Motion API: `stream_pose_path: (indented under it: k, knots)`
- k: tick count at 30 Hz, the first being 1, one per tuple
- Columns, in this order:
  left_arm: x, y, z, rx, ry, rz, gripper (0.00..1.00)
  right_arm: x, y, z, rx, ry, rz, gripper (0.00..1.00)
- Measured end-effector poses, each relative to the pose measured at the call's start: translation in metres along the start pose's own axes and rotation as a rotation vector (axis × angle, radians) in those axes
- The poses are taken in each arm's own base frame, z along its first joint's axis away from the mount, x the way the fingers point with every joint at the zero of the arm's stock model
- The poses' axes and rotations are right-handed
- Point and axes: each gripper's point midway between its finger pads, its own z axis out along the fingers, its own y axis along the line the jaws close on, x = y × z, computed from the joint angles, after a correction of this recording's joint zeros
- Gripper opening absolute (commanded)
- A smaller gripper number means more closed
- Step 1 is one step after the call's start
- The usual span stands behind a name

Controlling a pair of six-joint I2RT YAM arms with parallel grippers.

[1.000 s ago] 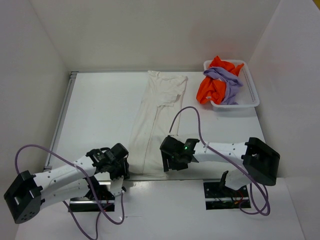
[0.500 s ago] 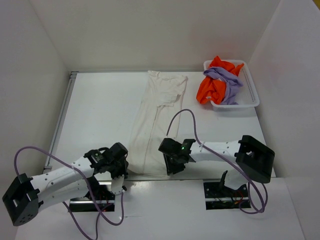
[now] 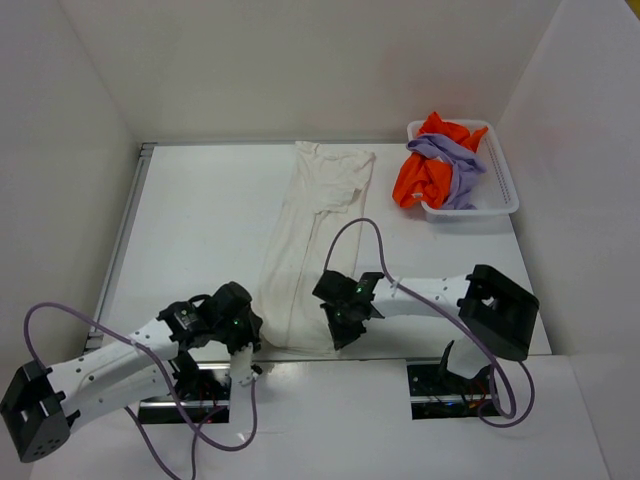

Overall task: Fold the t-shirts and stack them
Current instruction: Fold the folded rectangular tshirt in 1/3 of the way

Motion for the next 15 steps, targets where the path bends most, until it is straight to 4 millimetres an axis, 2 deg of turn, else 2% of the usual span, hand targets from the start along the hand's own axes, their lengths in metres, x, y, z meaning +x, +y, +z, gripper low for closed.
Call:
stream_pose_path:
  k: [3, 6, 9, 11, 15]
  knots:
    - [0.003, 0.011, -0.004, -0.019, 0.003, -0.069, 0.0, -0.012, 0.006, -0.01, -0.008, -0.014, -0.014, 0.0]
    - [0.015, 0.036, -0.011, -0.052, 0.011, -0.146, 0.0, -0.046, 0.015, -0.027, -0.05, -0.082, 0.012, 0.0]
    - [0.045, 0.061, -0.018, -0.104, 0.047, -0.257, 0.0, -0.088, 0.009, -0.05, -0.087, -0.176, 0.07, 0.0]
    - [0.072, 0.073, -0.023, -0.136, 0.079, -0.337, 0.0, -0.113, -0.001, -0.065, -0.094, -0.234, 0.105, 0.0]
    - [0.123, 0.092, -0.035, -0.193, 0.136, -0.449, 0.0, -0.152, -0.015, -0.084, -0.09, -0.312, 0.126, 0.0]
